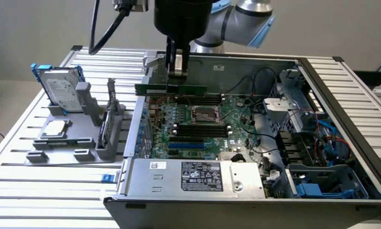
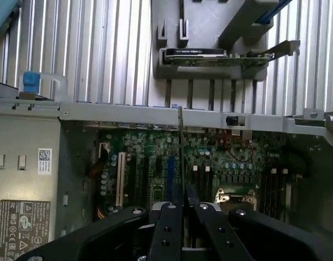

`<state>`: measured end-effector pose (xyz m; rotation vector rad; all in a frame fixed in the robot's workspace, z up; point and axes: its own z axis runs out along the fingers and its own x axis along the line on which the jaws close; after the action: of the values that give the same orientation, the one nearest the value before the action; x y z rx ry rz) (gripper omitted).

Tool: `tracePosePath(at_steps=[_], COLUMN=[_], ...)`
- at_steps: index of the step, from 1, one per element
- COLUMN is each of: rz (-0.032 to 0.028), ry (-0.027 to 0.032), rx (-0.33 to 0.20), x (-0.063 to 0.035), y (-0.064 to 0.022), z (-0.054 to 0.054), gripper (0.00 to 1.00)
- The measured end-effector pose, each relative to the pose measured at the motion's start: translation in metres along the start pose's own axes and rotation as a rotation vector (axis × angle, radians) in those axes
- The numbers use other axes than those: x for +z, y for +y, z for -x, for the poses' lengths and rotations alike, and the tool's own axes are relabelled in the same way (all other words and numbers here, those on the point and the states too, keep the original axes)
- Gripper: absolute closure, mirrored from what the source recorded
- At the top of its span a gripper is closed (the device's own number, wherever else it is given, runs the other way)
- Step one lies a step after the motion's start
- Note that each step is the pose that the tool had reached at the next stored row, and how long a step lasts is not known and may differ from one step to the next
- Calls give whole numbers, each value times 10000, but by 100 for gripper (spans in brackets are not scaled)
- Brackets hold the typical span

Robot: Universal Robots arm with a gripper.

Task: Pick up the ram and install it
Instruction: 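Pick up the ram and move it above insertion slot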

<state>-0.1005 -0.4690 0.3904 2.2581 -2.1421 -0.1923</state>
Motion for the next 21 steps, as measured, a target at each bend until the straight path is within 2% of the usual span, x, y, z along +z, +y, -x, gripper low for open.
tracePosePath(at_steps=[3,10,16,21], rz=[3,-1,0,-2], ry=[0,-7,-6,-10], rx=[0,64,65,91], x=[47,149,237,275], y=[-106,-341,-471,-573], z=[43,63,188,234], gripper=[86,86,86,86])
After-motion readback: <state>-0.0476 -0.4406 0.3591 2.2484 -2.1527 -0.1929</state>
